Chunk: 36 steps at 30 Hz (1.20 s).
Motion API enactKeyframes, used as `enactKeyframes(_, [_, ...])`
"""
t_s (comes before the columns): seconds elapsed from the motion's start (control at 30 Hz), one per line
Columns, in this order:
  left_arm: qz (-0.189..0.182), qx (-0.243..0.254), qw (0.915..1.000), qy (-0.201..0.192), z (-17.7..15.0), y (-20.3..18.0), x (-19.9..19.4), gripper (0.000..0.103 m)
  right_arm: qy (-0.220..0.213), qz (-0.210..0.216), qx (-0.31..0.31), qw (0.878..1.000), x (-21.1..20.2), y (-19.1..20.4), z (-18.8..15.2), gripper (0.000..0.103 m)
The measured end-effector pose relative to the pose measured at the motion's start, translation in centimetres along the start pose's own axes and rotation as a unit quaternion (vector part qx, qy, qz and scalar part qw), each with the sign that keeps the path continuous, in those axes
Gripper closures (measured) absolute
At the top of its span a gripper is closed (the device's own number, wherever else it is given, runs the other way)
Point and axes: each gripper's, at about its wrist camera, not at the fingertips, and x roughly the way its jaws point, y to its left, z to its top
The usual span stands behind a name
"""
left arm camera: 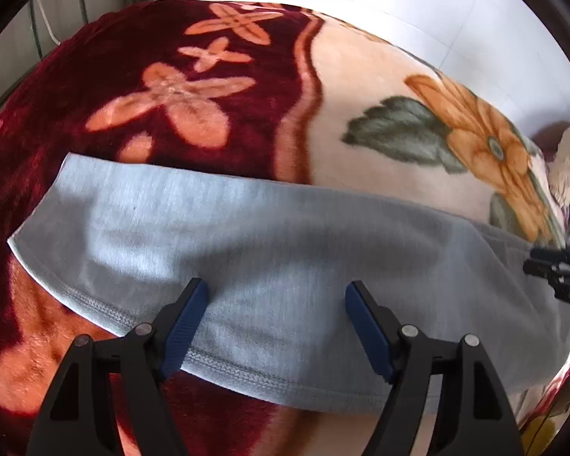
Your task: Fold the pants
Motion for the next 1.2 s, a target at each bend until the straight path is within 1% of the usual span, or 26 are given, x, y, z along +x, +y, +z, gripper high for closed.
enactKeyframes(0.07, [0.001, 0.002, 1.0, 0.001, 0.1, 0.0, 0.2, 0.025, 0.004, -0.006, -0.032, 0.999, 0.7, 0.4, 0.4, 0.067])
enactKeyframes(0.1, [-0.001, 0.001, 1.0, 0.001, 0.1, 0.0, 0.2, 0.025, 0.007, -0.006, -0.039, 0.999, 0.9, 0.4, 0.5, 0.065])
enactKeyframes(0.17, [-0.002, 0.0, 1.0, 0.001, 0.2, 0.1, 0.3, 0.025, 0.012, -0.003, -0.047, 0.999, 1.0, 0.3, 0.6, 0.064])
enactKeyframes(0.33, [-0.001, 0.001, 1.0, 0.0, 0.2, 0.0, 0.4, 0.025, 0.024, 0.022, -0.055, 0.998, 0.9, -0.1, 0.3, 0.064])
enactKeyframes(0.43, [0.003, 0.004, 1.0, -0.001, 0.3, 0.0, 0.4, 0.024, 0.022, 0.018, -0.069, 0.997, 1.0, 0.2, 0.1, 0.063])
enactKeyframes(0.57, [0.007, 0.008, 0.9999, -0.002, 0.3, -0.1, 0.6, 0.024, 0.03, 0.006, -0.083, 0.996, 1.4, 1.0, 0.3, 0.063])
enactKeyframes(0.63, [0.006, 0.01, 0.9999, -0.001, 0.3, -0.1, 0.7, 0.024, 0.027, 0.02, -0.089, 0.995, 0.8, 1.3, 0.3, 0.079])
enactKeyframes(0.67, [0.005, 0.009, 0.9999, -0.001, 0.4, 0.0, 0.7, 0.024, 0.024, 0.028, -0.087, 0.996, 0.5, 1.4, 0.3, 0.092])
enactKeyframes(0.7, [0.004, 0.008, 1.0, -0.001, 0.4, 0.0, 0.7, 0.024, 0.017, 0.03, -0.083, 0.996, 0.1, 1.5, 0.3, 0.096])
enactKeyframes(0.8, [0.004, 0.008, 1.0, -0.001, 0.4, 0.0, 0.7, 0.024, -0.007, 0.036, -0.071, 0.997, -1.3, 1.0, 0.0, 0.099])
enactKeyframes(0.93, [0.004, 0.008, 1.0, -0.002, 0.4, 0.0, 0.7, 0.024, -0.046, 0.016, -0.019, 0.999, -2.2, -1.2, 0.4, 0.1])
enactKeyframes(1.0, [0.006, 0.01, 0.9999, -0.002, 0.4, -0.1, 0.7, 0.024, -0.041, 0.022, -0.003, 0.999, -1.5, -1.9, 0.8, 0.1])
enactKeyframes(1.1, [0.007, 0.012, 0.9999, -0.004, 0.3, -0.2, 0.8, 0.024, -0.027, 0.002, -0.013, 1.0, 0.6, -1.8, 1.0, 0.1])
enactKeyframes(1.13, [0.008, 0.012, 0.9999, -0.004, 0.3, -0.2, 0.8, 0.024, -0.026, -0.003, -0.012, 1.0, 1.4, -1.6, 1.0, 0.1])
enactKeyframes(1.2, [0.008, 0.013, 0.9999, -0.004, 0.3, -0.3, 0.8, 0.024, -0.04, -0.011, -0.002, 0.999, 1.7, -1.7, 0.8, 0.1])
